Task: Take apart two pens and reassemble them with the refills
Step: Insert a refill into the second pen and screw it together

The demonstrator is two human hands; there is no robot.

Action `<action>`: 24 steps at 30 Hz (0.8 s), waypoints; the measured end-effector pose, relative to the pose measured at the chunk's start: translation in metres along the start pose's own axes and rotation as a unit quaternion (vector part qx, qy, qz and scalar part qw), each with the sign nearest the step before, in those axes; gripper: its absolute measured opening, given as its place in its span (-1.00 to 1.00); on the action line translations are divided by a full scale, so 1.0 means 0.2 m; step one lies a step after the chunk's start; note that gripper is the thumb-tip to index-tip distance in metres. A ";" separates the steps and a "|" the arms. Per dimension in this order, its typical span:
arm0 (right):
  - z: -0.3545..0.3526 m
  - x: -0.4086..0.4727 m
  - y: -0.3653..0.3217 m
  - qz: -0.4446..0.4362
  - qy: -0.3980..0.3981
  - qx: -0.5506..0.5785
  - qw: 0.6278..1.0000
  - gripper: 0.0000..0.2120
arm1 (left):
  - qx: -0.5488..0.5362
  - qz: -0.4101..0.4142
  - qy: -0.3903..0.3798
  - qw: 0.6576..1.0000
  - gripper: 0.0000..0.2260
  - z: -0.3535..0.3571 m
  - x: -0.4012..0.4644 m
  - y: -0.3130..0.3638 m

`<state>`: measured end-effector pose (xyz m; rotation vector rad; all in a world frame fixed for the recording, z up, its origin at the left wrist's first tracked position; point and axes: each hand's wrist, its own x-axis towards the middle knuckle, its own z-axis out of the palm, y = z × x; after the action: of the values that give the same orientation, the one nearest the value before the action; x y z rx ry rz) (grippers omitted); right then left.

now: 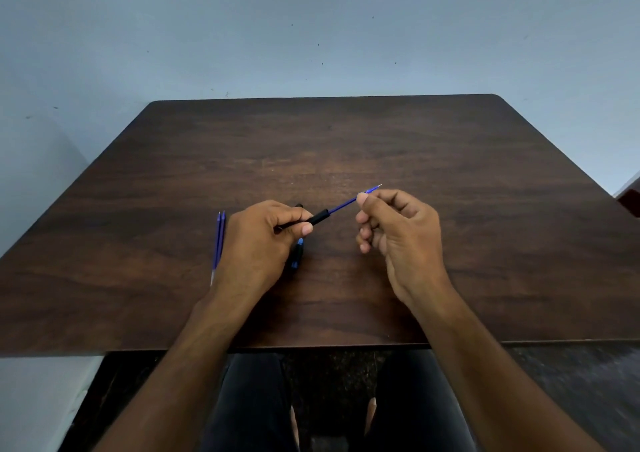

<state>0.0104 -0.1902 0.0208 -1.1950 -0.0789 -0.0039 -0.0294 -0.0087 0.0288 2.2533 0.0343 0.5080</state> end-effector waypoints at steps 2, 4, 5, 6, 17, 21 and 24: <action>0.00 0.00 0.00 -0.013 0.015 0.008 1.000 -0.93 | -0.003 0.000 -0.002 1.000 -0.79 0.00 0.00 0.00; 0.00 0.00 -0.01 -0.025 0.027 0.006 0.999 -0.93 | -0.005 -0.002 -0.002 1.000 -0.81 0.00 0.00 0.00; 0.01 0.00 -0.01 -0.026 0.029 0.004 0.999 -0.93 | -0.002 0.000 -0.001 1.000 -0.81 0.00 0.00 0.00; 0.01 0.00 -0.01 -0.025 0.026 -0.001 0.999 -0.93 | 0.002 0.002 0.001 1.000 -0.81 0.00 0.00 0.01; 0.07 -0.02 0.02 -0.013 -0.016 -0.064 0.998 -0.78 | 0.036 0.062 0.036 0.997 -0.85 -0.03 -0.02 0.02; 0.08 -0.01 0.00 -0.005 -0.027 -0.065 0.998 -0.85 | 0.031 0.055 0.038 0.997 -0.83 -0.04 -0.03 0.03; 0.09 -0.01 -0.01 0.014 -0.061 -0.081 0.995 -0.88 | 0.036 0.036 0.032 0.998 -0.84 -0.07 -0.03 0.01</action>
<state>0.0076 -0.1740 0.0283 -1.3573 -0.1718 0.0877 -0.0410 -0.0011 0.0355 2.3144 0.0035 0.6268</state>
